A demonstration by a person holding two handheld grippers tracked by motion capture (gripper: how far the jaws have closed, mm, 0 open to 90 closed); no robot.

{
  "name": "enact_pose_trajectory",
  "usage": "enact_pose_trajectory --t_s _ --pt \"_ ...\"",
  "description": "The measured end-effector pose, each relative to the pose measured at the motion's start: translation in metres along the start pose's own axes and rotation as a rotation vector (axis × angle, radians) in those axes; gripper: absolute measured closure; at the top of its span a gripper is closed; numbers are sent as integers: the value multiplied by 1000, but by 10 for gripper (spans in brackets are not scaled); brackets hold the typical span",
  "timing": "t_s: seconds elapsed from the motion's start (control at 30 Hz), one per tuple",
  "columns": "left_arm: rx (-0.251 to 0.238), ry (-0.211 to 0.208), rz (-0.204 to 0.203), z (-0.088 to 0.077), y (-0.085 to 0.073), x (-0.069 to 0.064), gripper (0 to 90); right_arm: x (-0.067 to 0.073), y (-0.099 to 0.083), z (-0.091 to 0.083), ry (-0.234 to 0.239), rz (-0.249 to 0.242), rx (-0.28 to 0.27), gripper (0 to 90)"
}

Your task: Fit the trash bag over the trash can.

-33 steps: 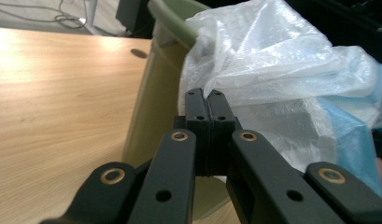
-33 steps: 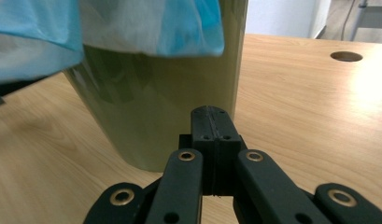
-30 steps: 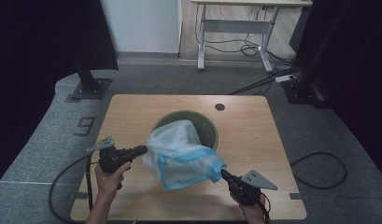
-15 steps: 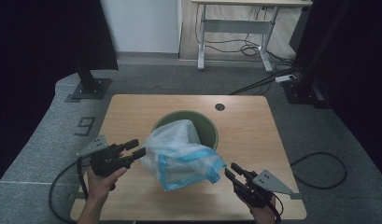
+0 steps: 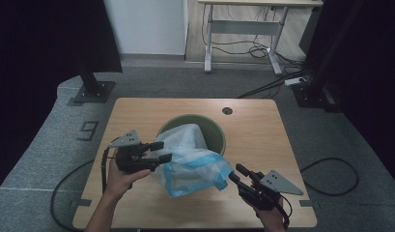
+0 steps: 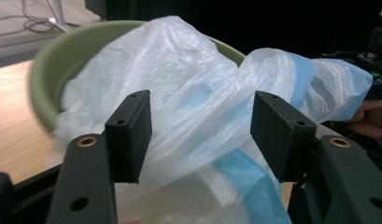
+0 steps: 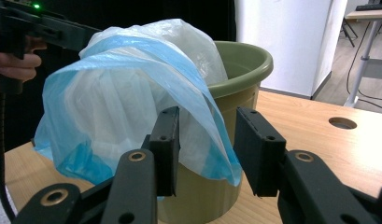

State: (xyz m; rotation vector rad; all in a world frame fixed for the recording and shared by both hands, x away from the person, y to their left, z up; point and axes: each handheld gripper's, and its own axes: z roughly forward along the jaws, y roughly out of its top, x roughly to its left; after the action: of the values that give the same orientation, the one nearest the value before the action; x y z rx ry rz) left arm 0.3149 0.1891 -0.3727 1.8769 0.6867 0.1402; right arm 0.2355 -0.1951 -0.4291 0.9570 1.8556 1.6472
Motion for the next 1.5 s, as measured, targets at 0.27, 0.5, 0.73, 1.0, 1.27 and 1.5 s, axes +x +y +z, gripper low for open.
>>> enact_pose_trajectory --t_s 0.27,0.5,0.73,1.0,1.27,1.5 --pt "60 -14 -25 15 3 1 848 5 0 10 6 -40 24 798" --pt "-93 15 -59 -3 5 10 896 8 0 7 6 -86 31 889" --pt "-198 46 -82 -17 7 16 897 11 -4 5 9 -122 49 891" --pt "-277 60 -124 -33 5 27 898 15 -14 -5 11 -142 61 891" --pt "-279 50 -131 -35 2 24 898 20 -36 -15 97 -161 95 753" --pt "-278 50 -116 -37 3 19 898 4 -18 -45 145 -53 -11 589"
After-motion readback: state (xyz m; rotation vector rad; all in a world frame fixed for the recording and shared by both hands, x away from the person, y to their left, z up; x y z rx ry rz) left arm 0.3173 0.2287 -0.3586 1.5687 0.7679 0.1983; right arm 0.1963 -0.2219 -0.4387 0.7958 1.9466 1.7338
